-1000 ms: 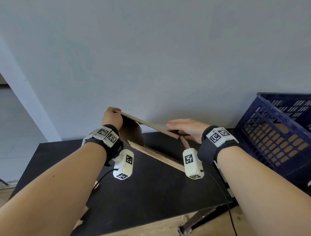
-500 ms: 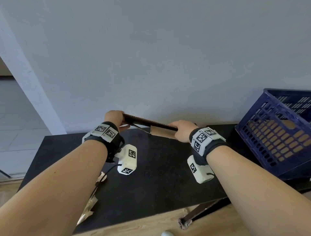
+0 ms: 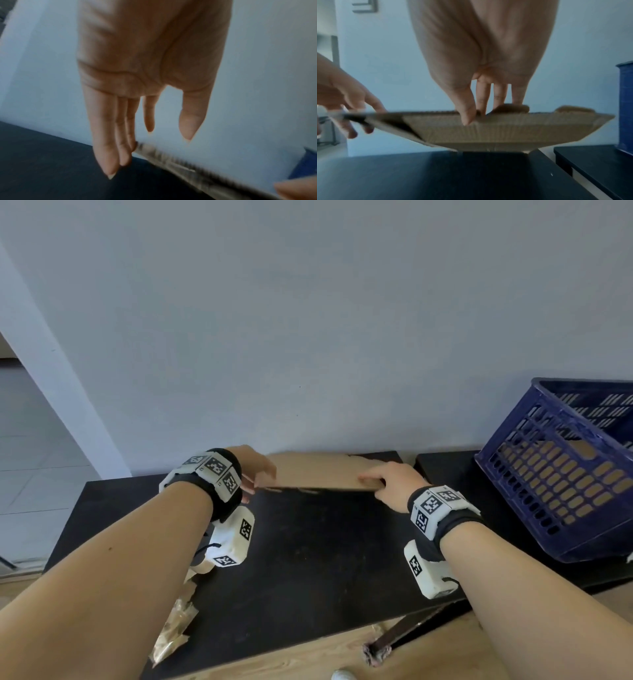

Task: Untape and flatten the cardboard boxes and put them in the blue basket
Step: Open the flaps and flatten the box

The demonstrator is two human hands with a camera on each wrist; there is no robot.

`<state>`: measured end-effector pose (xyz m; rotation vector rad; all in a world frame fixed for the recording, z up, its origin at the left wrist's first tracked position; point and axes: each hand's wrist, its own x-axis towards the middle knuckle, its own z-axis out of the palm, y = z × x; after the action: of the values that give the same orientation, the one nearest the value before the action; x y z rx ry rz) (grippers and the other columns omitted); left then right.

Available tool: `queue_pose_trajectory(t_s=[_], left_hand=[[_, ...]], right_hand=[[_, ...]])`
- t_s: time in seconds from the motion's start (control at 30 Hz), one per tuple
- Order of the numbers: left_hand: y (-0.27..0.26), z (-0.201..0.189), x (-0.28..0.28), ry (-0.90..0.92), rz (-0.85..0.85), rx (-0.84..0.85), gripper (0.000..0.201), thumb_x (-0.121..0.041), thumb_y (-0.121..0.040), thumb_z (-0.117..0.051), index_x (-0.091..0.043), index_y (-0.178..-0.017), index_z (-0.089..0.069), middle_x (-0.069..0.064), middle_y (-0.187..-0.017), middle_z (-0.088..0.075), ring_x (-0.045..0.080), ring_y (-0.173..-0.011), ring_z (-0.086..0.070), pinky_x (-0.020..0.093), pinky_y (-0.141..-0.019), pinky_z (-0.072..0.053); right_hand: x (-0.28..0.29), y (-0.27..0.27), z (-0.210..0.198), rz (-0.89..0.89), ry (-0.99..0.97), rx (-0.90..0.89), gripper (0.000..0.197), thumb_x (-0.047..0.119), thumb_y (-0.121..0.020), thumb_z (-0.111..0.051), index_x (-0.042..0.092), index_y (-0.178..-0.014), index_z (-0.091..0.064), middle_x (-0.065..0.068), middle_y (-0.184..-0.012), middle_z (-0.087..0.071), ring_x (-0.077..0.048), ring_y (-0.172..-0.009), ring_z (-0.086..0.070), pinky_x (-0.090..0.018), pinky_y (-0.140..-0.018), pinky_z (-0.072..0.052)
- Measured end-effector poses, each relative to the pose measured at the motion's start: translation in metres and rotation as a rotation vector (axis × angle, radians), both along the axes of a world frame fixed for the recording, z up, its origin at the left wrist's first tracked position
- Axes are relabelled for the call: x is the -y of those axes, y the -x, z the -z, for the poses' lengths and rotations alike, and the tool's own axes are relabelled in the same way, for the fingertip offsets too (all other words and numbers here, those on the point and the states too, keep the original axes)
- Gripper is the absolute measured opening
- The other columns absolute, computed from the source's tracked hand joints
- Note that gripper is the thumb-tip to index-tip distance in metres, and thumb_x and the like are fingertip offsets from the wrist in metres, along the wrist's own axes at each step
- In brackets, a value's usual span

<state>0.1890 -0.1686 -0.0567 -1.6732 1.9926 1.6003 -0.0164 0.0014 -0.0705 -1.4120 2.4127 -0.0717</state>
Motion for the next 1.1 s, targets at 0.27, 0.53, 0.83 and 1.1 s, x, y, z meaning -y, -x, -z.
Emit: queue_pose_trajectory(t_s=[0.27,0.53,0.83,1.1], left_hand=[[0.045,0.050,-0.017,0.184,0.031,-0.022,0.051,-0.022,-0.087,-0.064,-0.004,-0.132,-0.049,0.012,-0.137,-0.049,0.027,-0.126,-0.045,0.033,-0.102,-0.039],[0.083,0.096,-0.014,0.152,-0.260,-0.147,0.059,-0.017,-0.082,-0.064,-0.015,-0.136,-0.042,0.005,-0.137,-0.045,0.024,-0.121,-0.047,0.029,-0.089,-0.037],[0.100,0.144,0.009,0.157,-0.571,0.018,0.081,-0.034,-0.074,-0.071,-0.020,-0.143,-0.031,0.011,-0.140,-0.041,0.030,-0.125,-0.044,0.046,-0.106,-0.037],[0.115,0.175,0.007,0.272,-0.548,0.234,0.091,-0.034,-0.066,-0.079,-0.026,-0.142,-0.030,0.011,-0.138,-0.032,0.030,-0.129,-0.034,0.040,-0.108,-0.032]], right_hand=[[-0.017,0.013,0.046,0.161,-0.016,0.263,0.059,-0.004,-0.089,-0.042,0.036,-0.131,-0.054,0.002,-0.138,-0.051,-0.011,-0.075,-0.062,-0.009,-0.055,-0.046],[0.002,0.041,0.070,0.248,0.126,0.343,0.045,0.014,-0.092,-0.053,0.026,-0.136,-0.051,0.001,-0.144,-0.047,-0.022,-0.131,-0.044,-0.027,-0.104,-0.034],[0.041,0.084,0.125,0.209,0.007,0.264,0.068,0.036,-0.086,-0.065,0.040,-0.145,-0.030,-0.004,-0.160,-0.004,-0.028,-0.147,-0.001,-0.048,-0.119,-0.010],[0.045,0.106,0.162,0.137,-0.096,0.196,0.084,0.051,-0.078,-0.068,0.043,-0.147,-0.020,-0.003,-0.160,0.006,-0.028,-0.147,0.006,-0.049,-0.117,-0.005]])
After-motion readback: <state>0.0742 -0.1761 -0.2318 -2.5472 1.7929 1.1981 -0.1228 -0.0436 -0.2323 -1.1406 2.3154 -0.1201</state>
